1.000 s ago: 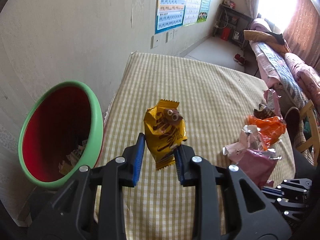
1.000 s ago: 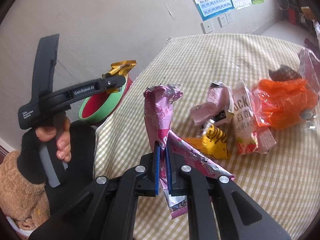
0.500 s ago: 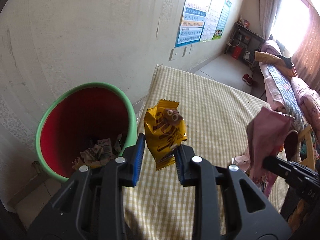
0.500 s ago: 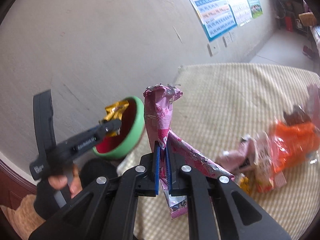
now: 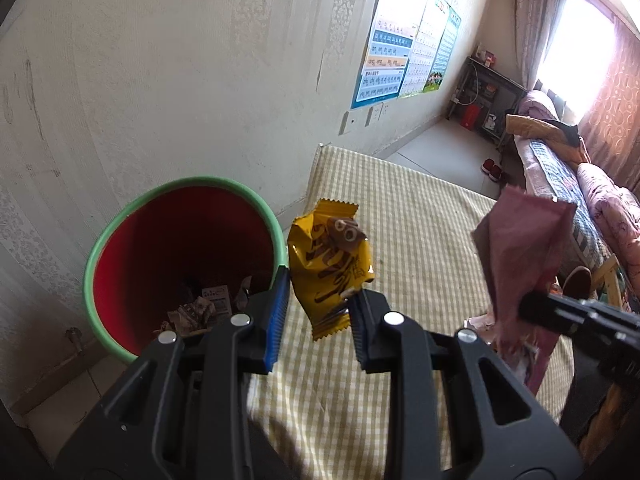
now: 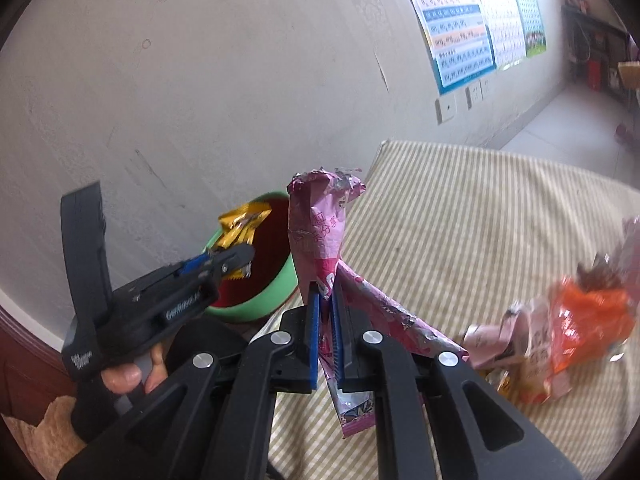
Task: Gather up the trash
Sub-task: 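Carry both items over the red bin and open both tools to drop them, then grasp the orange bag with the right tool while the left tool grasps a yellow wrapper, then carry both items over the red bin and open both tools to drop them, then grasp the white Pocky packet with the right tool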
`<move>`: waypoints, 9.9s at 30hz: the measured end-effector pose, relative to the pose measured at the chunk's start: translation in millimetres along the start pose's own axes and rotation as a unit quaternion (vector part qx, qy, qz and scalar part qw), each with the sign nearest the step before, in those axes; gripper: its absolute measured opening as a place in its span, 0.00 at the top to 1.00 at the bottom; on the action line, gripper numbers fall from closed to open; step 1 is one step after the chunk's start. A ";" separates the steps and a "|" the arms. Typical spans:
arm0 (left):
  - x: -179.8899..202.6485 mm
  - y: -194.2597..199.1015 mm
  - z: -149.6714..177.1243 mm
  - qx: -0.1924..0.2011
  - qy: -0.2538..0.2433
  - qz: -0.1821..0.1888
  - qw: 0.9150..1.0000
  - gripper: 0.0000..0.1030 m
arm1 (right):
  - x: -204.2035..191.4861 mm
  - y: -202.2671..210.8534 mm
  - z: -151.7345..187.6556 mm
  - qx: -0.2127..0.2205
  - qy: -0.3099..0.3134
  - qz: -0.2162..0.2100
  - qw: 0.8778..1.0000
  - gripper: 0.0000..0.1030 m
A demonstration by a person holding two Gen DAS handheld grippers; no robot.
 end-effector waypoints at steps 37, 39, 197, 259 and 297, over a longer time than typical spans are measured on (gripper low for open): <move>-141.2 -13.7 -12.5 -0.004 0.054 -0.112 0.992 0.73 | -89.2 -113.0 -30.7 -0.050 0.077 -0.050 0.995 0.93; -151.0 -18.8 -11.3 -0.014 0.058 -0.114 0.992 0.73 | -94.3 -118.7 -33.0 -0.052 0.079 -0.055 0.994 0.93; -38.8 -6.2 4.6 -0.036 0.025 -0.060 0.997 0.83 | 19.5 0.9 30.1 -0.002 0.025 0.041 0.999 0.65; -168.4 -33.7 0.6 -0.017 0.080 -0.142 0.987 0.46 | -78.8 -150.4 -25.9 -0.040 0.071 0.004 0.997 0.42; 149.7 -69.2 53.1 -0.119 -0.073 0.059 0.988 0.29 | 207.2 34.5 62.3 -0.005 -0.130 0.172 0.977 0.67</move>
Point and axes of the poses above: each gripper's, at about its wrist camera, not at the fingertips, and y roughly against the way its jaws point, x to its right, z to its underside, the point moved 4 cm from there along -y, roughly the way its jaws point, and after that the axes turned 6 degrees about x, right-handed, at the moved point
